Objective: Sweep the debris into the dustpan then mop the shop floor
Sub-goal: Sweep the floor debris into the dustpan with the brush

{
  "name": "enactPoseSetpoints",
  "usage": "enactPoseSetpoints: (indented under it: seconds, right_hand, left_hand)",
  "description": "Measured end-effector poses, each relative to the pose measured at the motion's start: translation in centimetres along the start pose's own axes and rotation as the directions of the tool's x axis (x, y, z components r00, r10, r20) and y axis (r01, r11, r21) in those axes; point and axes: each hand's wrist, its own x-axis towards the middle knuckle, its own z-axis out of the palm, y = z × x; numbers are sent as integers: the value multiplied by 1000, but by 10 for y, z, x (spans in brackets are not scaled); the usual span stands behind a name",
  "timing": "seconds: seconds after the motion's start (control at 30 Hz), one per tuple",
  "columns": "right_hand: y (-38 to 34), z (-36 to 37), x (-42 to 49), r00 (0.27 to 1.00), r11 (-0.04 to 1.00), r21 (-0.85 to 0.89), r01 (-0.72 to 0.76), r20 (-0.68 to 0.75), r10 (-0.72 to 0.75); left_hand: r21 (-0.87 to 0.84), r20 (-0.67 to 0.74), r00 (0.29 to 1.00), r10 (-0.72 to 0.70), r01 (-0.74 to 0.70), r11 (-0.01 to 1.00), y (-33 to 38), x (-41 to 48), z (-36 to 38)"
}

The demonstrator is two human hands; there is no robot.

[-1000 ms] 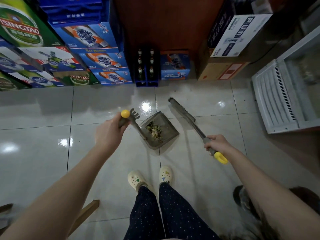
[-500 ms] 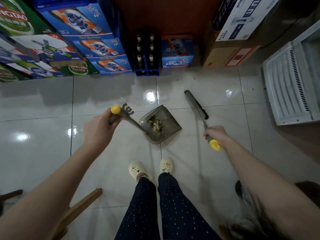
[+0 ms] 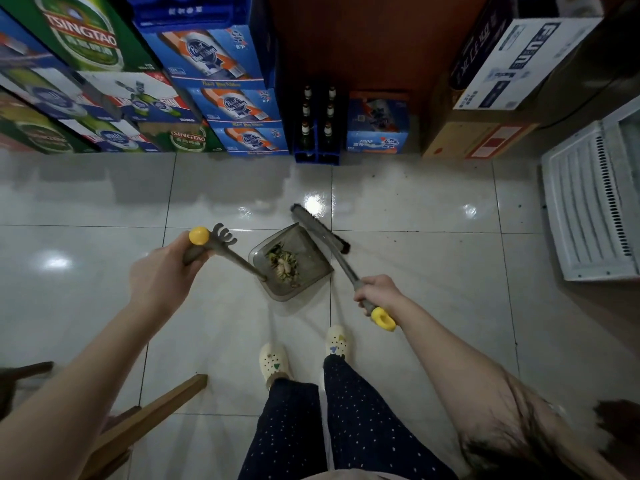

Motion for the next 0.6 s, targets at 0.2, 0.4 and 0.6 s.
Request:
enactPoseSetpoints:
  seconds: [0.2, 0.4, 0.6]
  right_hand:
    - [-3, 9, -9, 996, 999, 38, 5, -87, -2]
    - [-13, 29, -10, 980, 998, -38, 42, -195, -49]
    - [-25, 72, -7, 981, 997, 79, -1, -192, 16]
  left_hand:
    - [26, 2, 1000, -19, 19, 999, -44, -14, -10]
    - [25, -30, 996, -83, 84, 996, -95, -25, -19]
    - [32, -36, 988, -149, 150, 988, -149, -30, -23]
